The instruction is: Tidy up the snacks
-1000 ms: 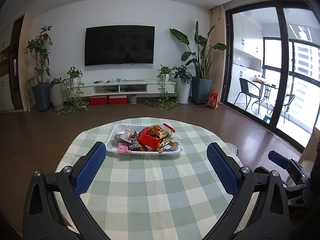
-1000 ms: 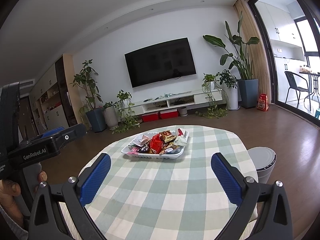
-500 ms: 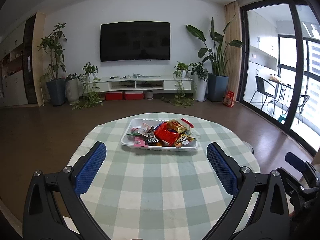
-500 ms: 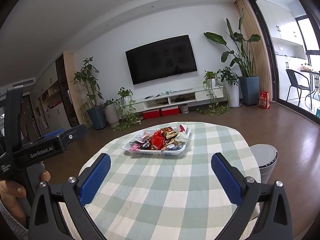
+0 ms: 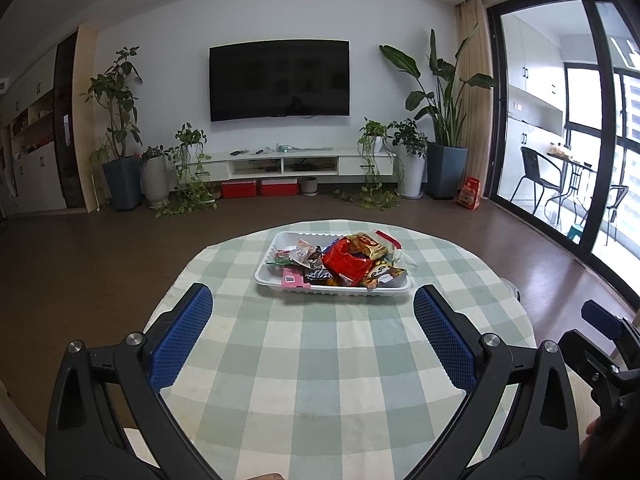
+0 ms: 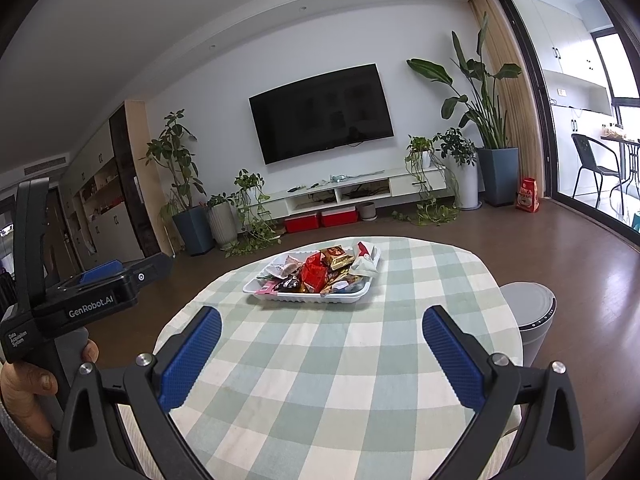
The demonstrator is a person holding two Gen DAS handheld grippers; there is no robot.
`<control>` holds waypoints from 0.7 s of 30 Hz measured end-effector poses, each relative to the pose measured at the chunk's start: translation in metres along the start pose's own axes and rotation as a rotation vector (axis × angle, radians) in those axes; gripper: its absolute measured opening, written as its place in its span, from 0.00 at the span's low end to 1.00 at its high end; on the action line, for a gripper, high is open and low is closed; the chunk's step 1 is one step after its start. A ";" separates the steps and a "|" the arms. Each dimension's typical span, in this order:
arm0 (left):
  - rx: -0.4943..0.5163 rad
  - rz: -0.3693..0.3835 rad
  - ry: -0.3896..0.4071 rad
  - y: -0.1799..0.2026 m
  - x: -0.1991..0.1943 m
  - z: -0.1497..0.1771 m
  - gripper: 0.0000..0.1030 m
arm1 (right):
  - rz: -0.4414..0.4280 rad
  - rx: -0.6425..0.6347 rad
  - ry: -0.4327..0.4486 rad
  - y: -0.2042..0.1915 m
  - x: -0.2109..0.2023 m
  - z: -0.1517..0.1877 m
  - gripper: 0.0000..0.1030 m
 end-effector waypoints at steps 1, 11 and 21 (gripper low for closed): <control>0.000 0.002 0.000 -0.003 0.011 -0.003 0.99 | 0.001 0.000 0.000 0.000 0.000 0.000 1.00; 0.002 -0.001 0.004 0.008 -0.030 0.012 0.99 | 0.000 0.000 -0.001 0.000 0.000 -0.002 1.00; 0.003 -0.001 0.005 0.009 -0.040 0.020 0.99 | 0.003 0.001 -0.003 0.001 0.000 -0.001 1.00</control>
Point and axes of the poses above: each gripper's, at about its wrist camera, not at the fingertips, and x roughly the way its jaws point, y to its right, z to its underside, the point moved 5 cm from there along x, roughly the way its jaws point, and after that the axes turned 1 degree about -y, right-handed, at the moved point
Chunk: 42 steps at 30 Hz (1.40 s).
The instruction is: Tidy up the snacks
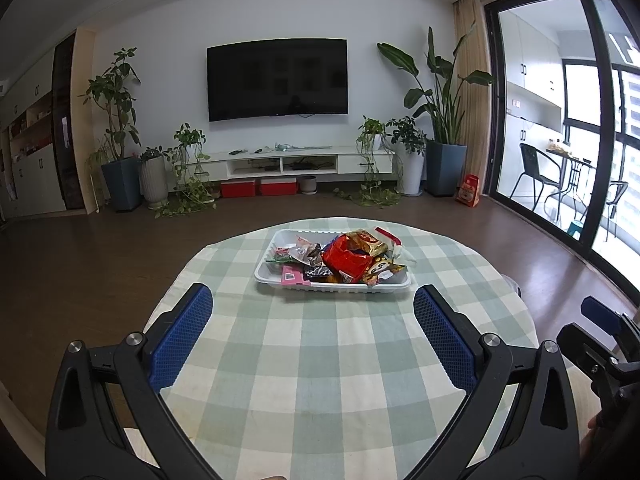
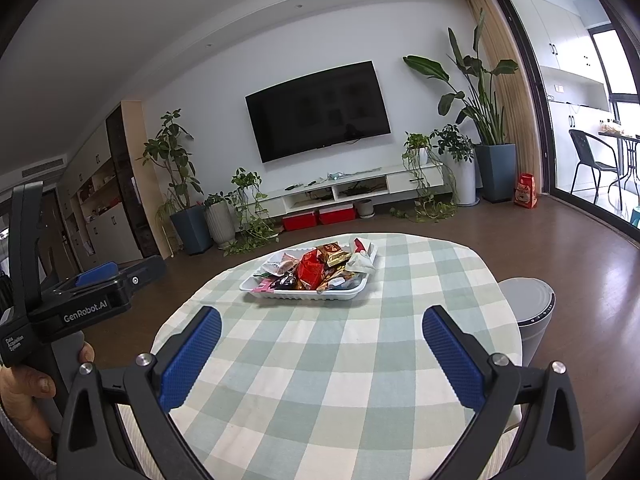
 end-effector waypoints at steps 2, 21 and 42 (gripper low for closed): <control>0.000 -0.001 0.000 0.000 -0.001 0.001 0.99 | 0.000 0.000 -0.002 0.000 0.000 0.000 1.00; 0.006 -0.025 -0.066 0.012 0.003 0.090 0.99 | 0.106 0.006 -0.091 0.045 0.031 0.013 1.00; 0.013 -0.036 -0.075 0.027 -0.097 0.087 0.99 | 0.105 0.003 -0.104 0.046 0.035 0.008 1.00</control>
Point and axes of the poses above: each gripper's, at about its wrist camera, not at the fingertips, and x roughly the way its jaws point, y to its right, z to its underside, the point moved 5 cm from there along x, roughly the way its jaws point, and after that the axes turned 1 degree about -y, right-handed, at the moved point
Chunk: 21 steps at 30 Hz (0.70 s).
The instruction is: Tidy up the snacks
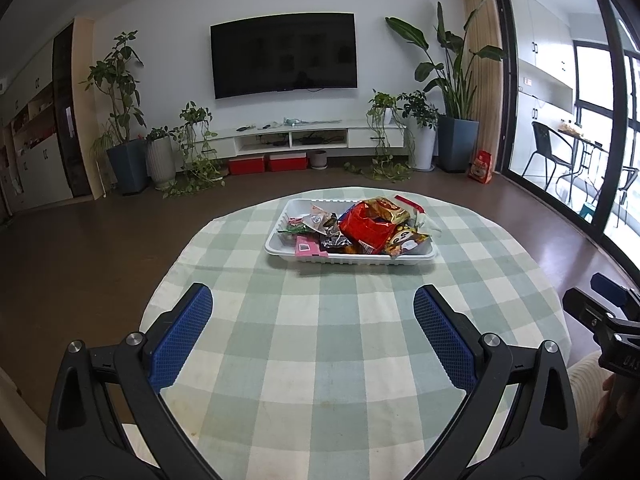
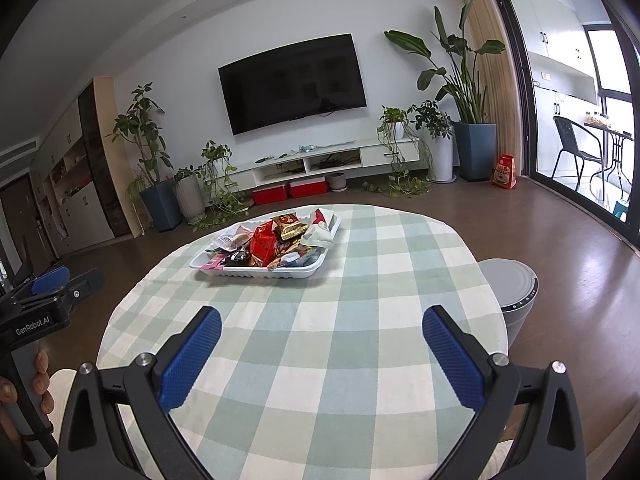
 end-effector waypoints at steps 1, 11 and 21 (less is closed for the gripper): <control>0.000 0.001 0.000 0.000 0.000 0.000 0.99 | 0.000 0.000 0.000 0.000 0.001 -0.001 1.00; 0.002 0.000 0.000 -0.002 0.000 0.000 0.99 | 0.000 -0.001 -0.001 -0.001 0.000 -0.001 1.00; 0.006 0.000 0.004 -0.004 0.002 -0.001 0.99 | -0.003 -0.005 -0.002 -0.003 -0.001 0.000 1.00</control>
Point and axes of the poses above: each gripper's, at about its wrist camera, not at the fingertips, and x roughly the way its jaws point, y to its right, z to its underside, the point moved 5 cm from there along x, roughly the way its jaws point, and after that the axes turned 1 degree about -y, right-handed, at the moved point
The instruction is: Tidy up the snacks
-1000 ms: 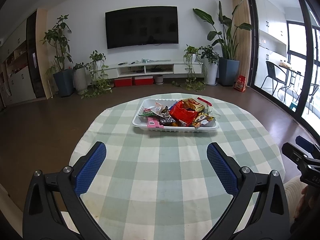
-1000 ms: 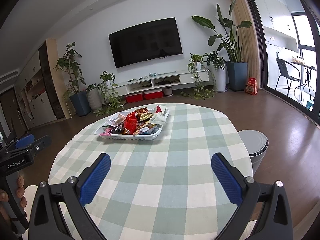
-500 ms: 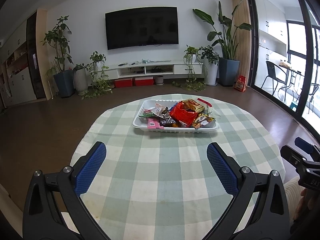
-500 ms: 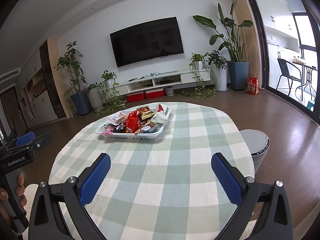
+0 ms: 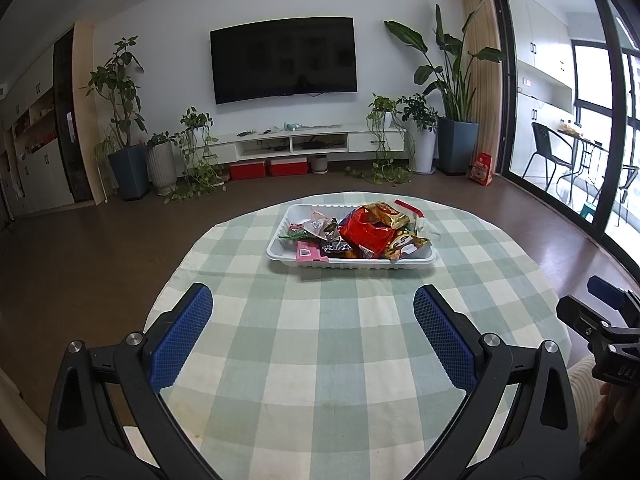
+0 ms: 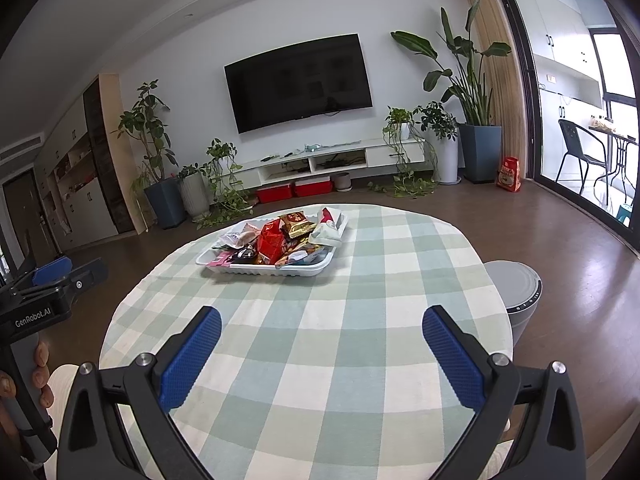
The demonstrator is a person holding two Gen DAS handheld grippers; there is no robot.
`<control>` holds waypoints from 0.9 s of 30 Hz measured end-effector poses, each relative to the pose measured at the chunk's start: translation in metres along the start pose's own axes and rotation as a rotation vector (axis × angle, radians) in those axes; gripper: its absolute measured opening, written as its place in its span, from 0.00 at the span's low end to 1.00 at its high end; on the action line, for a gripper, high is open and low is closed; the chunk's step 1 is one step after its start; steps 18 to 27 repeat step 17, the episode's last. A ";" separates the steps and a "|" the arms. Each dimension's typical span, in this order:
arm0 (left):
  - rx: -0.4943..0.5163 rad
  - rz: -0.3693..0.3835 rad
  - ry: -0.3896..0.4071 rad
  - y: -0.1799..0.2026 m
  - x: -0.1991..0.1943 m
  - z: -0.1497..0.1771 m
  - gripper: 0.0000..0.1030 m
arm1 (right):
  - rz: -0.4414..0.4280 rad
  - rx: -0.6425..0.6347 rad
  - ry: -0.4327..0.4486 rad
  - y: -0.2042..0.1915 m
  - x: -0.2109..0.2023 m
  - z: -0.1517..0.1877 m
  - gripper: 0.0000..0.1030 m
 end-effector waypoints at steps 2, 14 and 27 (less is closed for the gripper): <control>0.001 0.001 0.000 0.000 0.001 0.000 0.99 | 0.000 0.001 0.000 0.000 0.000 0.000 1.00; 0.015 0.028 0.012 -0.007 -0.002 -0.008 0.99 | -0.001 0.000 -0.001 -0.001 0.000 -0.001 1.00; 0.022 0.022 0.019 -0.010 -0.003 -0.010 0.99 | 0.000 -0.001 -0.001 -0.001 0.000 -0.001 1.00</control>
Point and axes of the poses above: each gripper's, at about its wrist camera, not at the fingertips, and x roughly the way its jaws point, y to its right, z to its underside, the point moved 5 cm from there along x, roughly the way its jaws point, and after that the axes turned 1 degree about -y, right-handed, at the moved point
